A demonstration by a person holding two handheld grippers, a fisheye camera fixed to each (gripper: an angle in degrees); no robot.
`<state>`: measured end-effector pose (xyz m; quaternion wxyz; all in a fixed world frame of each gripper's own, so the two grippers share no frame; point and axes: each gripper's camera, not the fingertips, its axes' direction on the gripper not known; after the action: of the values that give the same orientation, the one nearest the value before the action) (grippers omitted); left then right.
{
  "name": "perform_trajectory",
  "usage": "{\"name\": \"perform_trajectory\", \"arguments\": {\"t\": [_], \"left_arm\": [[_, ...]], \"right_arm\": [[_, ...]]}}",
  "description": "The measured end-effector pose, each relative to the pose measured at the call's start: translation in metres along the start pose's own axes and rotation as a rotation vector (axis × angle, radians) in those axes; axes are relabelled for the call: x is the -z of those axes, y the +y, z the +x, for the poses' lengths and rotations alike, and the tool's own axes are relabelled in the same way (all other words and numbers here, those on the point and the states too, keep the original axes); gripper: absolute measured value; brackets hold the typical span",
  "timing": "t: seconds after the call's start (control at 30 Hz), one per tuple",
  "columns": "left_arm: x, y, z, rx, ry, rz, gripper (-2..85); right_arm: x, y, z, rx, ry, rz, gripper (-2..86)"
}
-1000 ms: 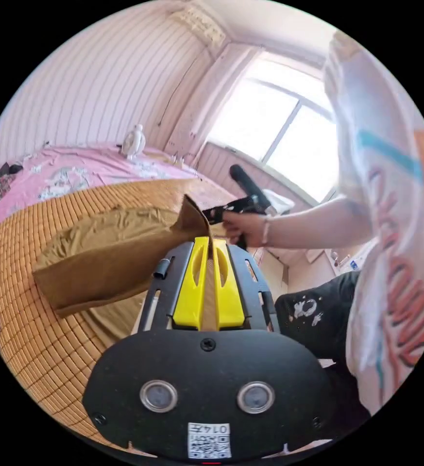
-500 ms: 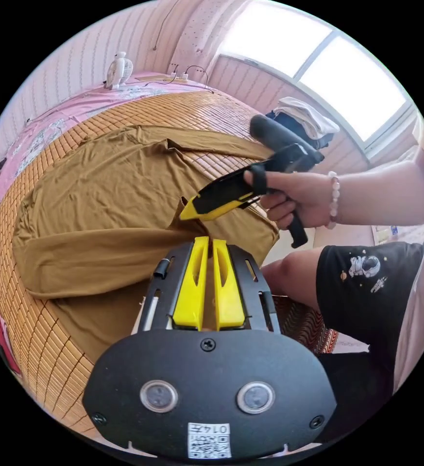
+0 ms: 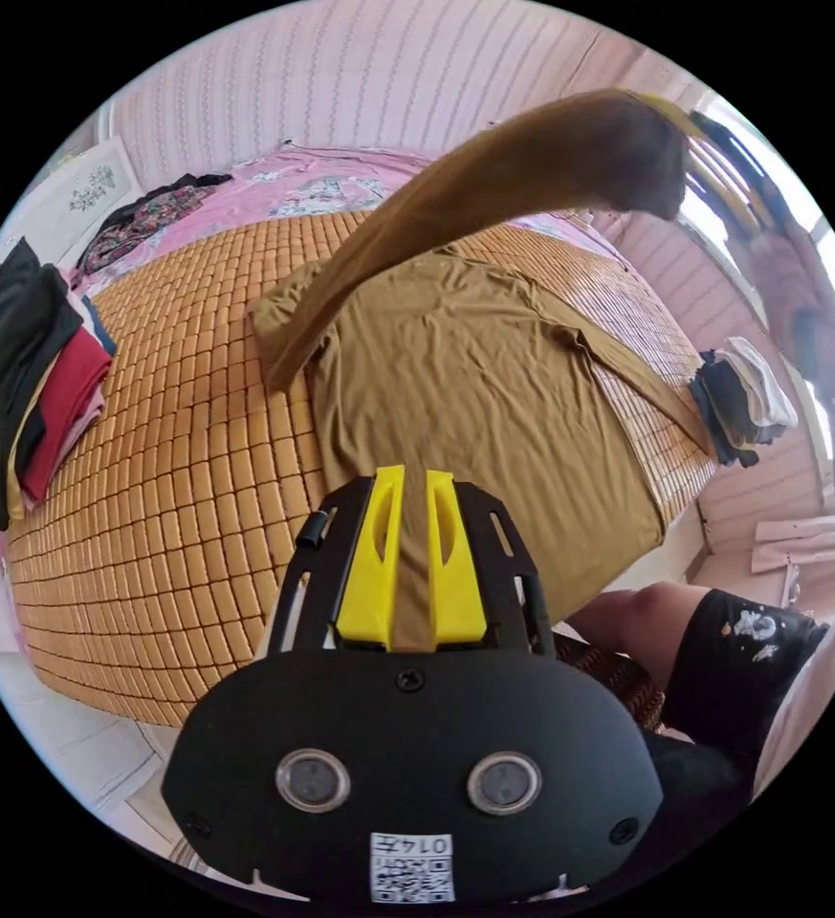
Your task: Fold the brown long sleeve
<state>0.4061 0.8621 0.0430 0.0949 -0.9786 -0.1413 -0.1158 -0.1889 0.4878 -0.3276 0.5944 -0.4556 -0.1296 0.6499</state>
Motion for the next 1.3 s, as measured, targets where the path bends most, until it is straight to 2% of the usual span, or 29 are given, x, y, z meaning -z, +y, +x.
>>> {"name": "perform_trajectory", "arguments": {"t": [0.07, 0.23, 0.37, 0.6, 0.77, 0.87, 0.93, 1.07, 1.13, 1.3], "left_arm": [[-0.008, -0.022, -0.016, 0.034, -0.056, 0.071, 6.7], [-0.029, -0.071, -0.041, 0.072, -0.12, 0.099, 8.5], [-0.039, -0.09, -0.043, 0.069, -0.187, 0.107, 8.7], [-0.056, -0.115, -0.034, 0.004, -0.182, 0.021, 8.1], [-0.066, -0.126, -0.026, -0.076, -0.182, -0.034, 5.8], [-0.066, -0.128, -0.027, -0.09, -0.217, -0.046, 0.3], [-0.063, -0.128, -0.034, -0.07, -0.252, -0.043, -0.5], [-0.062, -0.122, -0.063, 0.005, -0.184, -0.039, -0.9], [-0.062, -0.12, -0.078, 0.074, -0.138, -0.036, -0.9], [-0.06, -0.106, -0.112, 0.209, -0.044, -0.013, -0.1]], "right_arm": [[0.026, 0.027, 0.024, -0.083, 0.044, 0.018, 0.7], [0.066, 0.073, 0.045, -0.15, 0.09, 0.026, 0.7], [0.084, 0.087, 0.035, -0.144, -0.009, 0.055, 0.6], [0.072, 0.086, 0.025, -0.14, -0.103, 0.032, 0.6], [0.08, 0.094, 0.011, -0.197, -0.182, 0.116, 0.7], [0.102, 0.128, 0.025, -0.363, -0.05, 0.155, 0.7], [0.116, 0.156, 0.04, -0.485, 0.038, 0.175, 0.8], [0.126, 0.218, 0.088, -0.725, 0.285, 0.132, 1.0], [0.123, 0.232, 0.109, -0.783, 0.356, 0.097, 1.1], [0.129, 0.227, 0.119, -0.82, 0.488, 0.178, 2.0]]}}
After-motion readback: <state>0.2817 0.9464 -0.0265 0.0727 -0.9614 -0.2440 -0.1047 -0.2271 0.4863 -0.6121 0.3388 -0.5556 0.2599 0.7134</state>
